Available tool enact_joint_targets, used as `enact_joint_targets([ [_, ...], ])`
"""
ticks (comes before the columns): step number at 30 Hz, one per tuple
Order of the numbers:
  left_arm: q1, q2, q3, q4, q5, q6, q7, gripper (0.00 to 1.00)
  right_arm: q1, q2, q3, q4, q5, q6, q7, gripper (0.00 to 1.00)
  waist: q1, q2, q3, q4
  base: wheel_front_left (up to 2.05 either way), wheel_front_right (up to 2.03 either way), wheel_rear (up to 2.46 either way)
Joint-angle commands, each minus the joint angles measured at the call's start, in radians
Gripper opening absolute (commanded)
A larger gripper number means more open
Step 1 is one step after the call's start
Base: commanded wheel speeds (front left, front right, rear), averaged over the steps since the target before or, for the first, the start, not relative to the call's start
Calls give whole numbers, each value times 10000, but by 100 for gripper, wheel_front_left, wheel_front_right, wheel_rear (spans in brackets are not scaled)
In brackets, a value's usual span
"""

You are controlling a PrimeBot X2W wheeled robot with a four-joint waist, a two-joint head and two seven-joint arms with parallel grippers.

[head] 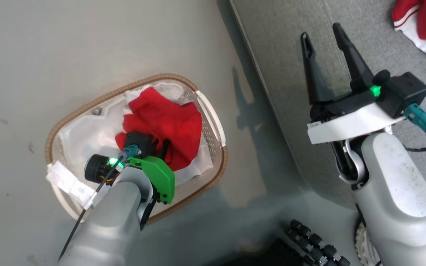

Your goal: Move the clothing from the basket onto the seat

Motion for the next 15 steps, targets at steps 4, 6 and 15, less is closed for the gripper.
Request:
enact_joint_targets([
  [4, 922, 138, 615, -1162, 378, 145, -19, 0, 506, -51, 25, 180, -40, -14, -3, 100, 0, -1, -1359, 853, 0, 0, 0],
  [6, 1296, 142, 909, -1659, 537, 159, -19, 0, 665, -60, 37, 265, -54, -14, -3, 100, 0, -1, -1699, 1015, 0, 0, 0],
  [15, 2905, 84, 2477, -3946, 1428, 125, -21, 0, 1567, -52, 46, 594, -255, -14, -2, 100, 0, -1, -3206, 1563, 0, 0, 0],
])
